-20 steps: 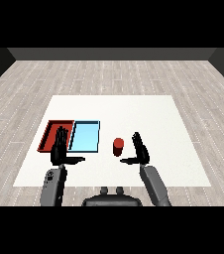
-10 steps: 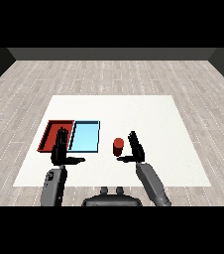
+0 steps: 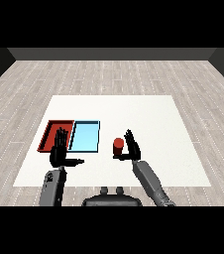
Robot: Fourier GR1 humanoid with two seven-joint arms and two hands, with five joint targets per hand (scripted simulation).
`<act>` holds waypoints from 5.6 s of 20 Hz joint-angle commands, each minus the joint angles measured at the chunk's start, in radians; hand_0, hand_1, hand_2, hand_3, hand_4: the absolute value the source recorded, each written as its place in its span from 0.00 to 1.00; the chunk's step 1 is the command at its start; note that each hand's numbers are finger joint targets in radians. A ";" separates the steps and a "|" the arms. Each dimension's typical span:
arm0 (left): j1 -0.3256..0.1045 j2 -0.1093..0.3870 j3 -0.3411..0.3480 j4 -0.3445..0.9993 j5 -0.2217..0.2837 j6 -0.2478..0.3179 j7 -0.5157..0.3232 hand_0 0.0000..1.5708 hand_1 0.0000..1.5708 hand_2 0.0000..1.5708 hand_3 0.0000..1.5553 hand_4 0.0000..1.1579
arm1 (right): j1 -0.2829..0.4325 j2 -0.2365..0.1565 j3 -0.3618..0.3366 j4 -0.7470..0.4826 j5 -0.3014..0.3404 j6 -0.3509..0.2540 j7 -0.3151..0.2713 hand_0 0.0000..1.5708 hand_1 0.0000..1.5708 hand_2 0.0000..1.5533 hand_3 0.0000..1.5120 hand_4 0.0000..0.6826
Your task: Pick the red can and put it in the red box
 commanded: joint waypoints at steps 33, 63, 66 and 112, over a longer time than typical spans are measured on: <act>-0.029 0.010 0.023 -0.024 0.028 -0.008 0.056 0.00 0.00 0.00 0.00 0.00 | -0.254 0.002 0.179 0.309 -0.239 -0.118 -0.087 0.00 0.00 0.00 0.00 0.00; -0.049 -0.029 -0.003 0.029 -0.016 0.028 0.007 0.00 0.00 0.00 0.00 0.00 | -0.374 0.002 0.288 0.427 -0.243 -0.373 0.010 0.99 0.99 0.95 0.93 0.82; -0.030 0.003 0.024 0.018 0.012 -0.010 0.002 0.00 0.00 0.00 0.00 0.00 | -0.352 0.002 0.321 0.364 -0.228 -0.416 -0.030 0.97 0.97 0.95 0.92 0.85; -0.213 -0.043 -0.422 0.234 -0.083 0.290 0.168 0.00 0.00 0.00 0.00 0.00 | -0.191 -0.001 0.017 -0.312 0.232 -0.264 0.103 0.92 0.92 0.93 0.92 0.95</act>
